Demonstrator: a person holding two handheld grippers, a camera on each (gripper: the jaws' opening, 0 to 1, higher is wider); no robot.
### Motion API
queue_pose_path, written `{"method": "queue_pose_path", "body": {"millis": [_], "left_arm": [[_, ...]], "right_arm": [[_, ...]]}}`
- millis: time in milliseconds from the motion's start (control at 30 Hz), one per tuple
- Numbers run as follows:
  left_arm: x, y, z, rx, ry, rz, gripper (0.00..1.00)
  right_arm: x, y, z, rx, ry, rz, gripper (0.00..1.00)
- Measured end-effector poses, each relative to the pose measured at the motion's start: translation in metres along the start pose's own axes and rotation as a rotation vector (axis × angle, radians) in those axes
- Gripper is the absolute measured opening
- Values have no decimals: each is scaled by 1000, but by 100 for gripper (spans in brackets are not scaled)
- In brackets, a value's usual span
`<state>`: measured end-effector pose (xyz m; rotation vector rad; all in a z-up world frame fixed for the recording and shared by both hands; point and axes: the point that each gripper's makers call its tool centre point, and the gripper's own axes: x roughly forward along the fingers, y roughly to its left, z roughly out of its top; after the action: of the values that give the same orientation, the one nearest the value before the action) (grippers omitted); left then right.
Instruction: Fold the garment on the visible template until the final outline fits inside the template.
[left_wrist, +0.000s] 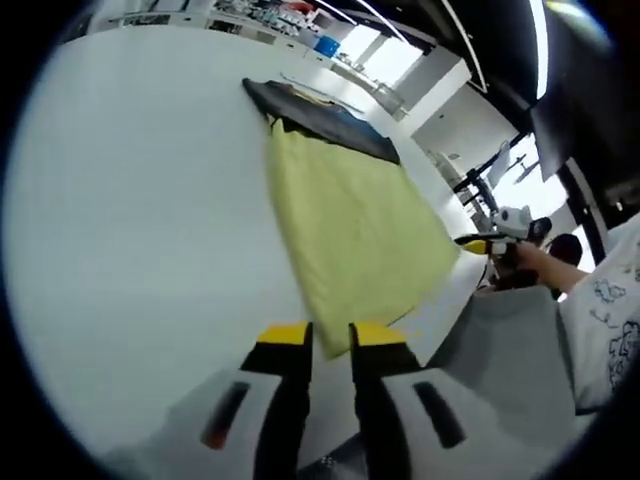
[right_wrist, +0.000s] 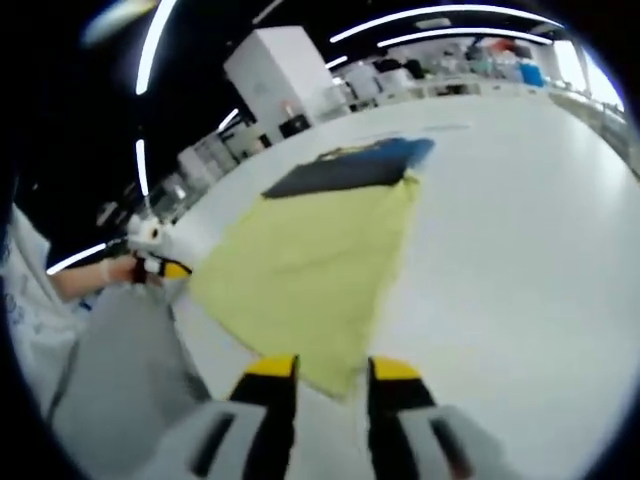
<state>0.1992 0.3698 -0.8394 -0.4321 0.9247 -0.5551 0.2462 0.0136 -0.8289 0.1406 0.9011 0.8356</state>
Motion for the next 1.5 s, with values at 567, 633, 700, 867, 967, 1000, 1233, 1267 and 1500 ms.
{"method": "queue_pose_path", "body": {"millis": [567,633,700,867,967,1000,1233,1267,1500], "left_arm": [[-5,-2,-10,-28,23,15,0],[-7,-3,-11,-43,19,9,0],[-9,-5,-11,-51,15,7,0],[-16,-10,-10,-49,12,-3,0],[-22,-14,-9,-50,5,-10,0],[-24,-13,-10,-53,5,-10,0],[-41,-20,-12,-23,9,-36,0],[-42,-24,-12,-23,3,-39,0],[-46,-38,-16,-16,-1,-69,0]], "right_arm": [[-15,3,-11,167,25,31,0],[-16,4,-13,174,29,37,0],[-17,9,-14,174,35,42,0],[-21,20,-18,177,46,52,0],[-23,30,-19,186,51,62,0],[-24,32,-19,192,54,68,0],[-33,45,-25,191,80,89,0],[-35,47,-26,198,83,91,0],[-47,49,-30,230,96,102,0]]}}
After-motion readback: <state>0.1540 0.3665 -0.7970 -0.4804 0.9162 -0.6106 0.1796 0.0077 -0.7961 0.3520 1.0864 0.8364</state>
